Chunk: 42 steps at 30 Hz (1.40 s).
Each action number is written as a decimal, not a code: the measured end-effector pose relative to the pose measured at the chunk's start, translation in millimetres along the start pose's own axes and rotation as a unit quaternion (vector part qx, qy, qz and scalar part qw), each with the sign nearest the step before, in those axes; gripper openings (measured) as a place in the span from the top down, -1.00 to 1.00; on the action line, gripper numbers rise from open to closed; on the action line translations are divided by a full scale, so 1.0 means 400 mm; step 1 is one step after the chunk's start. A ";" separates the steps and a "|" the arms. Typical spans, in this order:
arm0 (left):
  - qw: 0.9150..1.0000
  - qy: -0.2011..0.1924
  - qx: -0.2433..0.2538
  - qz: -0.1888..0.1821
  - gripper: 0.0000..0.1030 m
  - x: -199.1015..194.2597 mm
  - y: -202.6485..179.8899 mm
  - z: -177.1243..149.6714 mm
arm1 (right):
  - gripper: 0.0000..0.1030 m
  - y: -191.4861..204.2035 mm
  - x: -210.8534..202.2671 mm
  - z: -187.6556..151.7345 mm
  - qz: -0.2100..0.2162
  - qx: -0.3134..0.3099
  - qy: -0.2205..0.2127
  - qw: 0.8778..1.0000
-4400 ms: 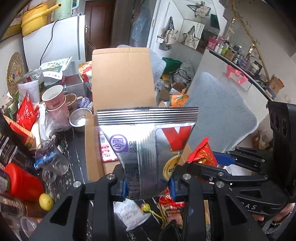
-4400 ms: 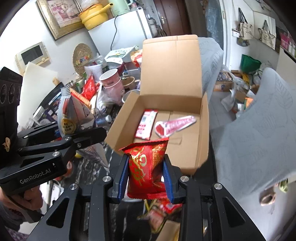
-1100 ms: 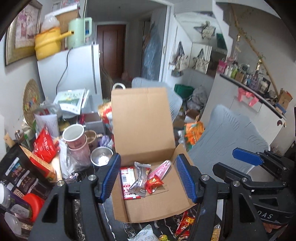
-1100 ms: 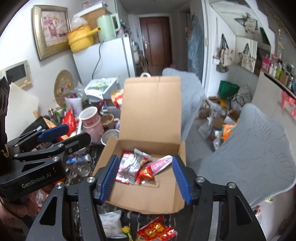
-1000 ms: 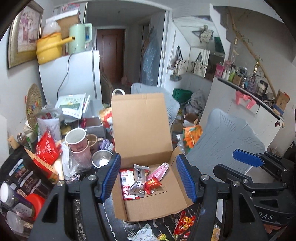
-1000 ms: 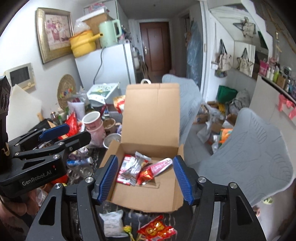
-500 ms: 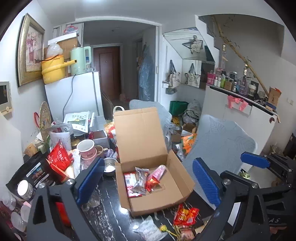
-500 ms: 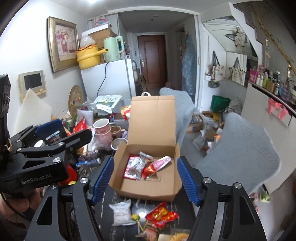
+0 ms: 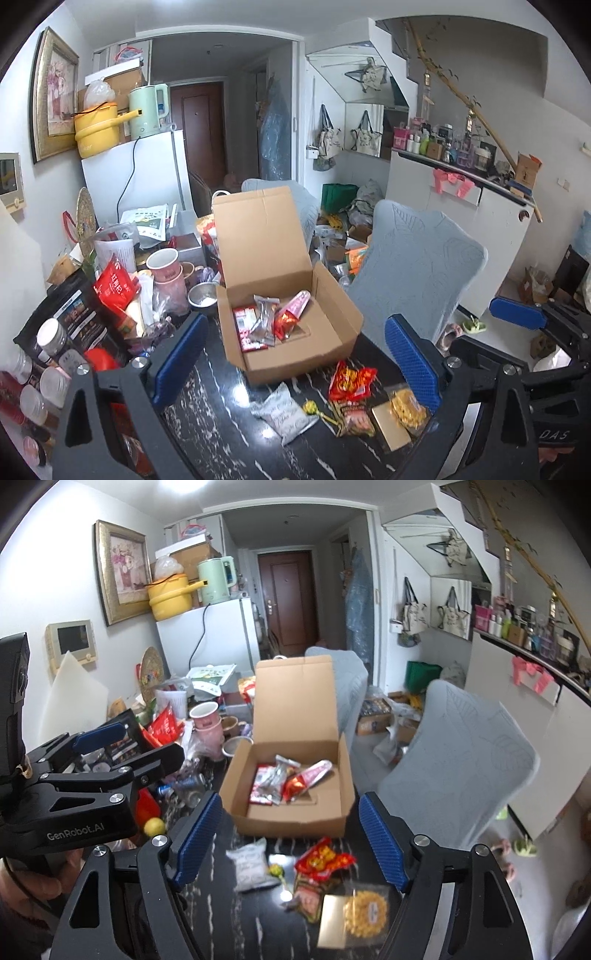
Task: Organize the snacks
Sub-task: 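Move both tools back from the box toward the remaining snacks, then grasp the white bread bag with the left tool while the right tool grasps the gold box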
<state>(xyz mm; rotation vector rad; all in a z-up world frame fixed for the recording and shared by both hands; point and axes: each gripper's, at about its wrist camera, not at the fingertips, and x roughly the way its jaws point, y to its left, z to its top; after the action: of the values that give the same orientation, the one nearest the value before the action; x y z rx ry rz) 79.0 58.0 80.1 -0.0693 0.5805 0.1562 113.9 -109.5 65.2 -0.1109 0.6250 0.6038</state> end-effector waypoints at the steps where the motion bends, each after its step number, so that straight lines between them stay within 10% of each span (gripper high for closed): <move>1: 1.000 0.006 0.003 -0.002 -0.90 -0.004 -0.007 -0.014 | -0.50 0.000 -0.008 -0.013 -0.002 0.002 0.002 1.000; 23: 0.989 0.137 -0.010 -0.058 -0.90 0.068 -0.079 -0.252 | -0.50 -0.055 -0.016 -0.283 -0.019 0.061 0.073 0.995; 42: 0.971 0.232 -0.040 -0.038 -0.90 0.293 -0.050 -0.346 | -0.50 -0.125 0.193 -0.420 -0.027 0.086 0.158 0.983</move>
<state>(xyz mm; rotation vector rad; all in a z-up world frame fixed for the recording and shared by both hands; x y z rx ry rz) 104.2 38.1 -99.5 -0.2100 1.0378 0.0885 105.0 -158.3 -119.6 -0.0624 0.9768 0.4801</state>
